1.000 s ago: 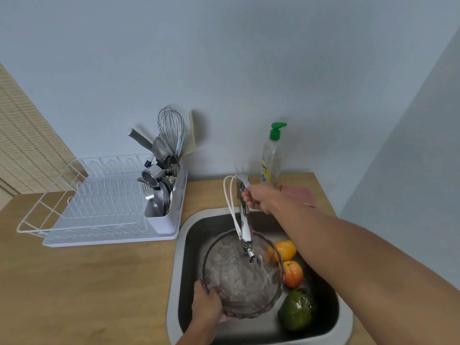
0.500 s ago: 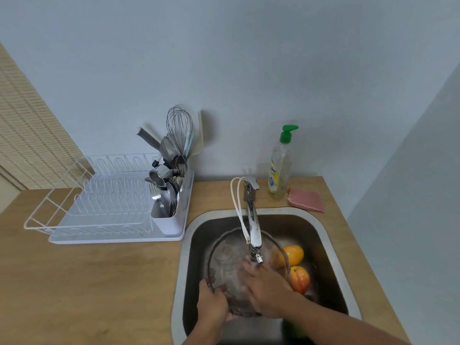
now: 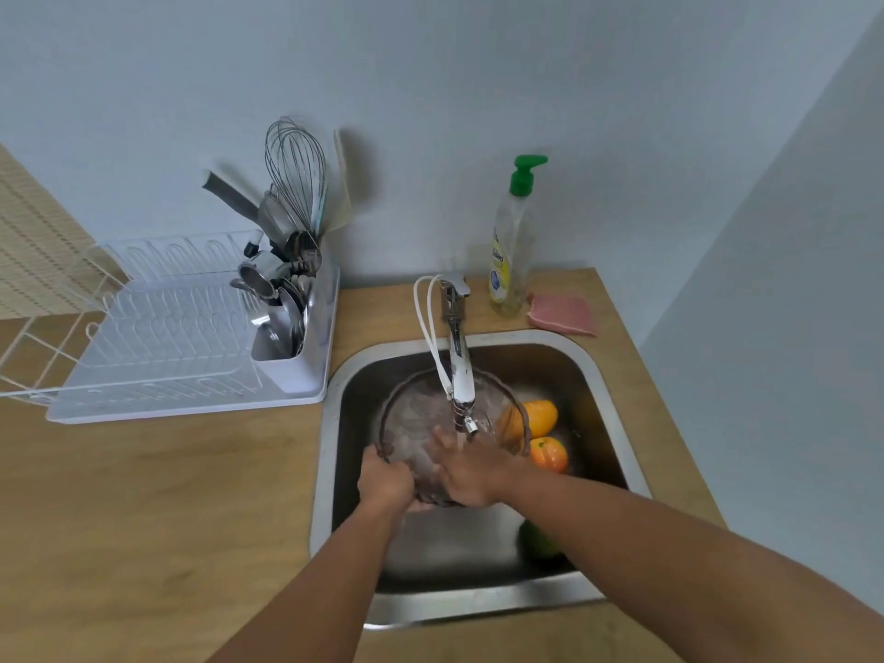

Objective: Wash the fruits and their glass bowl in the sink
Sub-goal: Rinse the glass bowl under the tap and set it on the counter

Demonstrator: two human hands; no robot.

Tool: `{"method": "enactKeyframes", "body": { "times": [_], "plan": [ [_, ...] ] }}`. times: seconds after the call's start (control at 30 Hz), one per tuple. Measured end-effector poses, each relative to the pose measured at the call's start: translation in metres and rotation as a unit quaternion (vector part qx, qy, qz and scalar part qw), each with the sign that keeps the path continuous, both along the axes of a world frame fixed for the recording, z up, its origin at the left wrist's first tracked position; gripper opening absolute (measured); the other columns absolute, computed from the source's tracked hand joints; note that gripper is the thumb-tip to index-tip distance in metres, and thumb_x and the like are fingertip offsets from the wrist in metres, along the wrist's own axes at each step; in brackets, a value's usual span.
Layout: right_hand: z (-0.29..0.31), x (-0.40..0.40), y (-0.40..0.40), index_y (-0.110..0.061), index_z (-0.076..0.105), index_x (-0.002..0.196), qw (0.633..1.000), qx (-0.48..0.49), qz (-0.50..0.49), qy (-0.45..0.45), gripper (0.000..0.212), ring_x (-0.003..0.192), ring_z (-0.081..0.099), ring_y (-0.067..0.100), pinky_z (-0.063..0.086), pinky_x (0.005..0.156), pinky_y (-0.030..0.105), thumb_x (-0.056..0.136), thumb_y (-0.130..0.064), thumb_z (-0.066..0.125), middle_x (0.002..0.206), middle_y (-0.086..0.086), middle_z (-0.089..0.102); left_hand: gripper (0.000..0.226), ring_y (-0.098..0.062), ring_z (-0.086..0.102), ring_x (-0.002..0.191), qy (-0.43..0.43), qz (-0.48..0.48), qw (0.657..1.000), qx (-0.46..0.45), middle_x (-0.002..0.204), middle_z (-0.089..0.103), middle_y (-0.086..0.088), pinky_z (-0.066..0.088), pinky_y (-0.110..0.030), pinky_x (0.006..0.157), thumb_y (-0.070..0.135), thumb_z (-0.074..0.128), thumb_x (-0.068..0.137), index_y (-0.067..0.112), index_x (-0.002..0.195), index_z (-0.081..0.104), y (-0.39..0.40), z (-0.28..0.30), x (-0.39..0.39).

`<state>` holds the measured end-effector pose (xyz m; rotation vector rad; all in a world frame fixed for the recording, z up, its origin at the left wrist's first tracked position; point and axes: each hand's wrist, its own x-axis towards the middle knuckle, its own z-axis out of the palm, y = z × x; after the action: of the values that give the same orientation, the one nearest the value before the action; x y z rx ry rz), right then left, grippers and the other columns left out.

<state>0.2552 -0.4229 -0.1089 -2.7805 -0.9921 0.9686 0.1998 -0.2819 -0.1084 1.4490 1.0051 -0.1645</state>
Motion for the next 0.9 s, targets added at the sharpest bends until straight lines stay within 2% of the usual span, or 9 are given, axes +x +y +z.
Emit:
{"method": "enactKeyframes", "body": {
  "times": [0.1, 0.23, 0.37, 0.47, 0.53, 0.67, 0.73, 0.8, 0.9],
  "plan": [
    [0.006, -0.007, 0.016, -0.018, 0.019, 0.162, 0.996, 0.066, 0.021, 0.064, 0.055, 0.159, 0.0, 0.029, 0.011, 0.126, 0.057, 0.111, -0.039, 0.023, 0.173, 0.004, 0.01, 0.04, -0.04, 0.07, 0.089, 0.0, 0.014, 1.0, -0.004, 0.115, 0.064, -0.019, 0.06, -0.046, 0.048, -0.006, 0.047, 0.094, 0.018, 0.127, 0.05, -0.002, 0.004, -0.001],
    [0.001, 0.01, 0.014, -0.018, -0.004, 0.164, 0.999, 0.023, -0.023, 0.013, 0.067, 0.159, -0.014, 0.029, 0.0, 0.128, 0.055, 0.108, -0.046, 0.018, 0.173, 0.004, -0.011, 0.035, -0.041, 0.07, 0.093, 0.0, 0.014, 1.0, -0.014, 0.117, 0.065, -0.017, 0.062, -0.051, 0.052, -0.002, 0.048, 0.097, 0.02, 0.125, 0.052, -0.003, 0.012, -0.005],
    [0.005, 0.014, -0.003, -0.019, -0.009, 0.164, 0.999, -0.035, -0.028, 0.024, 0.07, 0.158, -0.009, 0.036, -0.006, 0.126, 0.054, 0.106, -0.049, 0.017, 0.172, 0.009, -0.013, 0.036, -0.04, 0.07, 0.094, 0.008, 0.024, 1.0, -0.008, 0.117, 0.065, -0.018, 0.064, -0.053, 0.056, -0.002, 0.046, 0.098, 0.016, 0.128, 0.052, 0.004, 0.018, -0.008],
    [0.006, -0.005, 0.004, -0.018, 0.007, 0.164, 0.998, -0.001, 0.055, 0.032, 0.061, 0.159, -0.001, 0.035, 0.004, 0.125, 0.057, 0.109, -0.043, 0.021, 0.173, 0.004, 0.0, 0.034, -0.04, 0.071, 0.091, 0.009, 0.024, 1.0, 0.006, 0.114, 0.066, -0.018, 0.062, -0.048, 0.051, 0.001, 0.051, 0.095, 0.016, 0.126, 0.054, 0.004, 0.016, -0.011],
    [0.004, -0.01, 0.014, -0.019, 0.016, 0.161, 0.996, 0.043, 0.064, 0.05, 0.056, 0.159, -0.003, 0.029, 0.009, 0.125, 0.059, 0.11, -0.04, 0.023, 0.173, 0.002, 0.006, 0.029, -0.041, 0.072, 0.089, 0.007, 0.011, 1.0, 0.0, 0.113, 0.068, -0.02, 0.061, -0.052, 0.051, 0.007, 0.052, 0.095, 0.017, 0.122, 0.057, 0.0, 0.012, -0.014],
    [0.006, 0.001, 0.018, -0.024, 0.0, 0.165, 0.999, 0.047, 0.006, 0.017, 0.061, 0.159, -0.011, 0.024, 0.002, 0.125, 0.057, 0.11, -0.043, 0.018, 0.174, -0.003, -0.008, 0.022, -0.037, 0.073, 0.09, 0.005, -0.014, 1.0, -0.008, 0.111, 0.068, -0.014, 0.063, -0.054, 0.056, 0.012, 0.05, 0.101, 0.021, 0.12, 0.053, -0.006, 0.013, -0.025],
    [0.007, 0.011, 0.007, -0.02, 0.0, 0.165, 0.999, 0.008, -0.013, -0.04, 0.066, 0.159, -0.005, 0.031, 0.0, 0.126, 0.054, 0.108, -0.048, 0.016, 0.174, 0.004, -0.003, 0.023, -0.038, 0.072, 0.093, -0.005, -0.004, 1.0, -0.027, 0.114, 0.069, -0.014, 0.063, -0.055, 0.057, 0.015, 0.051, 0.101, 0.022, 0.123, 0.053, -0.003, 0.012, -0.029],
    [0.01, 0.013, -0.007, -0.015, 0.013, 0.164, 0.999, -0.026, -0.007, -0.039, 0.072, 0.159, 0.004, 0.037, 0.0, 0.127, 0.055, 0.105, -0.056, 0.014, 0.172, 0.013, 0.01, 0.029, -0.04, 0.071, 0.096, -0.003, 0.019, 0.999, -0.044, 0.119, 0.068, -0.015, 0.063, -0.056, 0.06, 0.009, 0.049, 0.101, 0.02, 0.128, 0.052, 0.006, 0.01, -0.029],
    [0.015, -0.01, -0.027, -0.021, 0.051, 0.143, 0.999, 0.023, 0.034, 0.0, 0.075, 0.143, 0.042, 0.036, 0.03, 0.118, 0.058, 0.099, -0.068, 0.014, 0.152, 0.017, 0.049, 0.035, -0.042, 0.071, 0.09, 0.014, 0.049, 0.997, -0.056, 0.123, 0.065, -0.021, 0.063, -0.055, 0.058, -0.003, 0.043, 0.1, 0.01, 0.131, 0.052, 0.018, 0.012, -0.027]
  ]
}}
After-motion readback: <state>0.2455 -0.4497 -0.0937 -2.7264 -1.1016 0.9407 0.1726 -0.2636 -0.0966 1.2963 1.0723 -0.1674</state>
